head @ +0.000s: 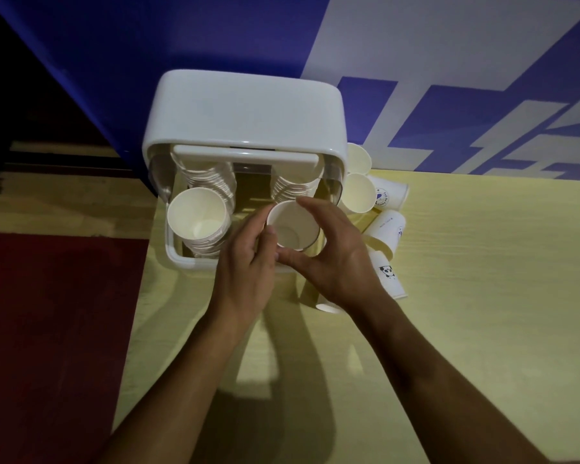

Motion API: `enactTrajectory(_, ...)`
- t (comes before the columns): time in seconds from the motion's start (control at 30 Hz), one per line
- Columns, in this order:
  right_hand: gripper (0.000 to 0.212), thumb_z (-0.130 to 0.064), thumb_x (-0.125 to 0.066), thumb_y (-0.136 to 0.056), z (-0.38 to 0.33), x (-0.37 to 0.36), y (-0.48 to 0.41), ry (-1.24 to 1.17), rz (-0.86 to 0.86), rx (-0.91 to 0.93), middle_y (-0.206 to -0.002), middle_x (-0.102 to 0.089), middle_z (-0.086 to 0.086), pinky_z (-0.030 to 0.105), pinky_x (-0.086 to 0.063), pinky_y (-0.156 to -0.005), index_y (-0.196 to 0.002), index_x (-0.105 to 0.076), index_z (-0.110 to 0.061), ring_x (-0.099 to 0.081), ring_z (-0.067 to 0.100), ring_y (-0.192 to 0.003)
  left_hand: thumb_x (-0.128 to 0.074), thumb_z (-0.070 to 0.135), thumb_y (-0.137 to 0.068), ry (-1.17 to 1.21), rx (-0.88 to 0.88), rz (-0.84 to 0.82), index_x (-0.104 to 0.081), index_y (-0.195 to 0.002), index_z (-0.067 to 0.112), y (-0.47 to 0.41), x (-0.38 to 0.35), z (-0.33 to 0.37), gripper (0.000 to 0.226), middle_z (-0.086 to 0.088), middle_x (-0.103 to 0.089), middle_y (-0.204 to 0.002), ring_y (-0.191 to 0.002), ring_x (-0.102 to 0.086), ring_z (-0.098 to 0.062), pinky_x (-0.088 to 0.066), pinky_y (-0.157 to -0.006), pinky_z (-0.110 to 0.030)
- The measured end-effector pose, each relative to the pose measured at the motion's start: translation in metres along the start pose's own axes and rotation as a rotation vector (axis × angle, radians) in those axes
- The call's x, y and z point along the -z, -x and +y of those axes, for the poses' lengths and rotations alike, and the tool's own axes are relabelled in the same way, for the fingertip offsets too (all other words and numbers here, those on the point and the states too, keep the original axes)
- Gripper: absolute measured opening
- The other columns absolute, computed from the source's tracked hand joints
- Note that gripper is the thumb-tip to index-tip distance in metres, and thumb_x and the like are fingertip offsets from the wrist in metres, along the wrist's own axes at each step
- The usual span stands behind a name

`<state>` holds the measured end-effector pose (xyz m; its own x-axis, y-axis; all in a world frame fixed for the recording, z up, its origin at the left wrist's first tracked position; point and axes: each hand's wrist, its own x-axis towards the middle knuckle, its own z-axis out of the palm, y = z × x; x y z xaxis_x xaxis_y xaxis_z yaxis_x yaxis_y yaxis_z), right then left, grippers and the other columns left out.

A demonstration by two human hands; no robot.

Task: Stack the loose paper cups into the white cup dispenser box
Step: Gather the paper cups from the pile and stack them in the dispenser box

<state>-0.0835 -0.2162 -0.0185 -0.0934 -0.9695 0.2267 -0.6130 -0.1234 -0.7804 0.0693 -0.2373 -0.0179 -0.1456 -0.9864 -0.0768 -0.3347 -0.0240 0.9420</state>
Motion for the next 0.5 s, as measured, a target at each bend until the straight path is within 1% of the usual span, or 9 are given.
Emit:
enactTrajectory(0.07, 0.076, -0.039, -0.092, -0.073, 0.005, -0.004, 0.000, -0.011, -0.018, 0.000, -0.130, -0.066, 0.002, 0.018, -0.045, -0.102, -0.135, -0.062, -0.008, -0.060, 0.014, -0.122, -0.045, 0.022, -0.110, -0.022, 0.028, -0.009, -0.060, -0.143, 0.026, -0.001, -0.002, -0.006, 0.037, 0.006, -0.067, -0.134, -0.119, -0.063, -0.006, -0.052, -0.093, -0.017)
enactTrajectory(0.2, 0.079, -0.040, -0.092, -0.073, 0.011, -0.012, 0.001, 0.015, -0.022, -0.009, -0.132, -0.065, 0.002, 0.022, -0.047, -0.101, -0.137, -0.060, -0.008, -0.059, 0.014, -0.123, -0.046, 0.023, -0.110, -0.060, 0.055, 0.002, -0.055, -0.150, 0.030, -0.001, -0.002, -0.014, 0.042, 0.008, -0.062, -0.144, -0.127, -0.060, -0.007, -0.050, -0.104, -0.026)
enactTrajectory(0.3, 0.081, -0.040, -0.093, -0.072, 0.014, -0.017, 0.001, 0.011, -0.017, -0.015, -0.132, -0.065, 0.003, 0.028, -0.049, -0.101, -0.138, -0.060, -0.008, -0.060, 0.015, -0.123, -0.045, 0.023, -0.110, -0.076, 0.070, 0.023, -0.052, -0.152, 0.031, 0.000, -0.001, -0.015, 0.044, 0.012, -0.058, -0.146, -0.129, -0.055, -0.002, -0.047, -0.107, -0.024)
enactTrajectory(0.4, 0.086, -0.040, -0.093, -0.071, 0.013, -0.017, 0.001, 0.006, -0.041, -0.023, -0.137, -0.063, 0.004, 0.032, -0.049, -0.104, -0.143, -0.058, -0.008, -0.058, 0.015, -0.126, -0.045, 0.023, -0.110, -0.066, 0.062, 0.023, -0.042, -0.158, 0.033, 0.000, 0.000, -0.015, 0.049, 0.012, -0.052, -0.153, -0.134, -0.051, 0.002, -0.046, -0.106, -0.020)
enactTrajectory(0.47, 0.092, -0.043, -0.092, -0.071, 0.010, -0.013, 0.006, -0.021, -0.059, -0.028, -0.142, -0.061, 0.005, 0.030, -0.046, -0.109, -0.147, -0.054, -0.009, -0.056, 0.014, -0.131, -0.047, 0.021, -0.109, 0.009, 0.065, 0.014, -0.038, -0.160, 0.031, 0.000, 0.000, -0.014, 0.053, 0.016, -0.050, -0.154, -0.128, -0.053, 0.010, -0.051, -0.097, -0.014)
enactTrajectory(0.5, 0.092, -0.046, -0.090, -0.072, 0.008, -0.007, 0.010, -0.027, -0.064, -0.037, -0.144, -0.059, 0.004, 0.026, -0.044, -0.111, -0.148, -0.053, -0.009, -0.054, 0.013, -0.134, -0.049, 0.022, -0.109, 0.048, 0.075, 0.013, -0.038, -0.160, 0.031, 0.000, 0.001, -0.013, 0.053, 0.018, -0.049, -0.153, -0.128, -0.053, 0.012, -0.053, -0.097, -0.017)
